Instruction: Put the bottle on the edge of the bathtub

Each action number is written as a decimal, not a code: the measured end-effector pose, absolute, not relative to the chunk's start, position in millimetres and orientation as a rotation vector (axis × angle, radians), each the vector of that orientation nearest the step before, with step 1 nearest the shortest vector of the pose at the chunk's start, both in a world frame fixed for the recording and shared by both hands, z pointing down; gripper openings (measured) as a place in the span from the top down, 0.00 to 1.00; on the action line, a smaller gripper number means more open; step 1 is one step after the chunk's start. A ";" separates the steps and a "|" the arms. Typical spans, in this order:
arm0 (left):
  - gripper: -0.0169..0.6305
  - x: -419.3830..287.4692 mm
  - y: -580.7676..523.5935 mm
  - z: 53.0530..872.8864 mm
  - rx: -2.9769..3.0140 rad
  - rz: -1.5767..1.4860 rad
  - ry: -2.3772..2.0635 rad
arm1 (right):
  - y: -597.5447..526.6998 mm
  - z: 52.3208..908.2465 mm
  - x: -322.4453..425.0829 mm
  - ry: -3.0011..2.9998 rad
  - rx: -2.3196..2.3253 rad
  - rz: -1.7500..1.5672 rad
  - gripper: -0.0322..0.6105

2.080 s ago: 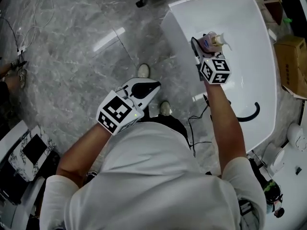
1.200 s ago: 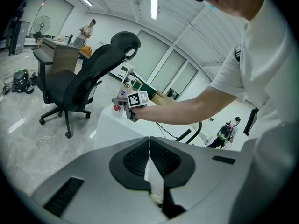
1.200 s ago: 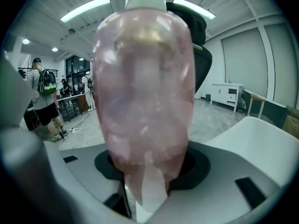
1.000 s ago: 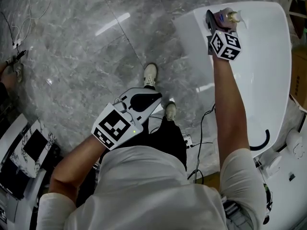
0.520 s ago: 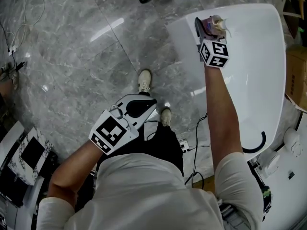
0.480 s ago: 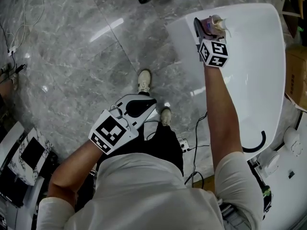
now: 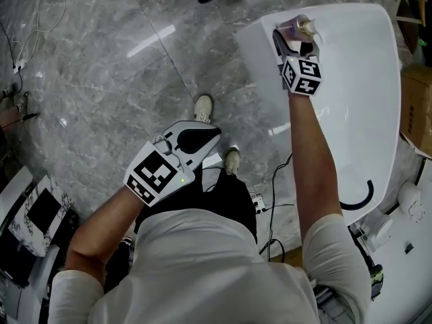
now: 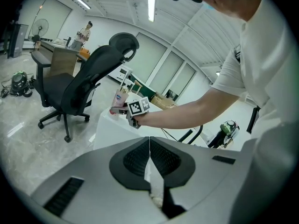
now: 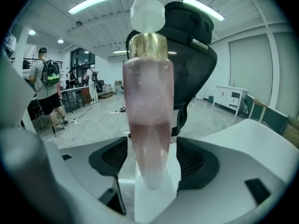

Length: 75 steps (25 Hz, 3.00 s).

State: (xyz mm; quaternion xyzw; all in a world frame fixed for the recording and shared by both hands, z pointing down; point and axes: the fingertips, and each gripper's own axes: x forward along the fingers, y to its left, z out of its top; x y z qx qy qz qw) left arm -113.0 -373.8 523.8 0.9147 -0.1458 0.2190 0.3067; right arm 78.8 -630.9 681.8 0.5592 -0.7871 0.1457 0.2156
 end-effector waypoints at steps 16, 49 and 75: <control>0.95 -83.3 -337.7 462.8 2.520 0.464 -0.610 | -441.3 606.2 106.9 -2.199 1.527 0.528 0.67; 0.95 -0.6 -109.2 358.7 2.644 0.449 -0.577 | -83.5 368.7 113.0 -2.480 1.333 0.427 0.94; 0.95 6.0 -105.5 359.0 2.658 0.462 -0.588 | -80.1 362.4 114.6 -2.511 1.322 0.370 0.94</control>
